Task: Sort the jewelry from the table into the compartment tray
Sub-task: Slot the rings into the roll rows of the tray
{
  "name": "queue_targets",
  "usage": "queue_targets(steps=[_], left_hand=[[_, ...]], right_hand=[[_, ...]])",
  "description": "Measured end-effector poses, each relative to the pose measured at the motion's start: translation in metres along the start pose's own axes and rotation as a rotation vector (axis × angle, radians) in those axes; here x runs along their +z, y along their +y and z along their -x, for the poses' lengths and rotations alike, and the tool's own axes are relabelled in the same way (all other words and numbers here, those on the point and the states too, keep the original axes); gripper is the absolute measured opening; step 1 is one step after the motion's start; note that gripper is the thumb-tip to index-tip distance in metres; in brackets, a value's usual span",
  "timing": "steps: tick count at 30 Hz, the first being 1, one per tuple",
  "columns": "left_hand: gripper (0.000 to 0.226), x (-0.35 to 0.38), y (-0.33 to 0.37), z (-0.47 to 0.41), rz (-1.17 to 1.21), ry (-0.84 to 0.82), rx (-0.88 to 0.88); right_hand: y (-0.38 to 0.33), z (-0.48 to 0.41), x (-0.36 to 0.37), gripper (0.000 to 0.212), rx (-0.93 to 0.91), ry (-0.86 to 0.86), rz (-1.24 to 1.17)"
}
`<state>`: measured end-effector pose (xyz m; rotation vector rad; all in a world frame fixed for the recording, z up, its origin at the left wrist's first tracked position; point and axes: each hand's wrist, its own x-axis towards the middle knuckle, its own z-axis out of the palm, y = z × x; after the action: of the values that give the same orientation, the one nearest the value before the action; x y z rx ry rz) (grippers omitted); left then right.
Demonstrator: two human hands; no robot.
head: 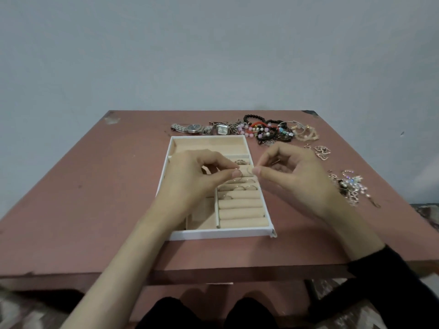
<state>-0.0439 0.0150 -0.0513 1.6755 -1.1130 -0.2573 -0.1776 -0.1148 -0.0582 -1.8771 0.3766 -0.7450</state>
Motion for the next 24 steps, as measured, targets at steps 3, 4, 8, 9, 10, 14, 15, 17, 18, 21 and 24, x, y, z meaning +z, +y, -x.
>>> queue_targets(steps=[3, 4, 8, 9, 10, 14, 15, 17, 18, 21, 24], left_hand=[[0.006, -0.001, -0.0009, 0.0001, -0.014, -0.027, 0.001], [0.006, -0.0016, -0.0017, -0.0002, -0.013, -0.036, -0.001], [0.007, -0.003, -0.0027, 0.0015, 0.012, -0.104, 0.003], [0.008, -0.0023, -0.0023, 0.0025, 0.006, -0.127, 0.003], [0.008, -0.0011, -0.0023, 0.0029, -0.021, -0.147, 0.007], [0.008, 0.0025, -0.0022, 0.0036, -0.173, -0.199, 0.052], [0.009, 0.0026, -0.0018, 0.0034, -0.187, -0.203, 0.061], [0.012, 0.0023, -0.0011, 0.0034, -0.189, -0.208, 0.071], [0.013, 0.0019, -0.0009, 0.0037, -0.185, -0.21, 0.073], [0.009, 0.0016, -0.0006, 0.0034, -0.217, -0.216, 0.117], [0.005, 0.003, -0.0019, 0.0031, -0.281, -0.228, 0.169]], right_hand=[[0.0012, 0.0018, 0.0051, 0.013, 0.003, -0.055, 0.028], [0.0012, 0.0018, 0.0056, 0.014, 0.003, -0.053, 0.038], [0.0007, 0.0002, 0.005, 0.016, 0.014, 0.011, 0.04], [0.0005, -0.0001, 0.0045, 0.016, 0.018, 0.021, 0.039], [0.0001, -0.0003, 0.0043, 0.016, 0.02, 0.025, 0.04], [0.0001, -0.0001, 0.0034, 0.017, 0.023, 0.031, 0.039], [0.0006, 0.0, 0.003, 0.017, 0.024, 0.031, 0.039], [0.0013, -0.0002, 0.0025, 0.017, 0.023, 0.029, 0.042], [0.0016, -0.0002, 0.0023, 0.017, 0.023, 0.03, 0.045], [0.0017, -0.0001, 0.0022, 0.019, 0.022, 0.035, 0.05], [0.0012, 0.0005, 0.002, 0.02, 0.019, 0.038, 0.042]])
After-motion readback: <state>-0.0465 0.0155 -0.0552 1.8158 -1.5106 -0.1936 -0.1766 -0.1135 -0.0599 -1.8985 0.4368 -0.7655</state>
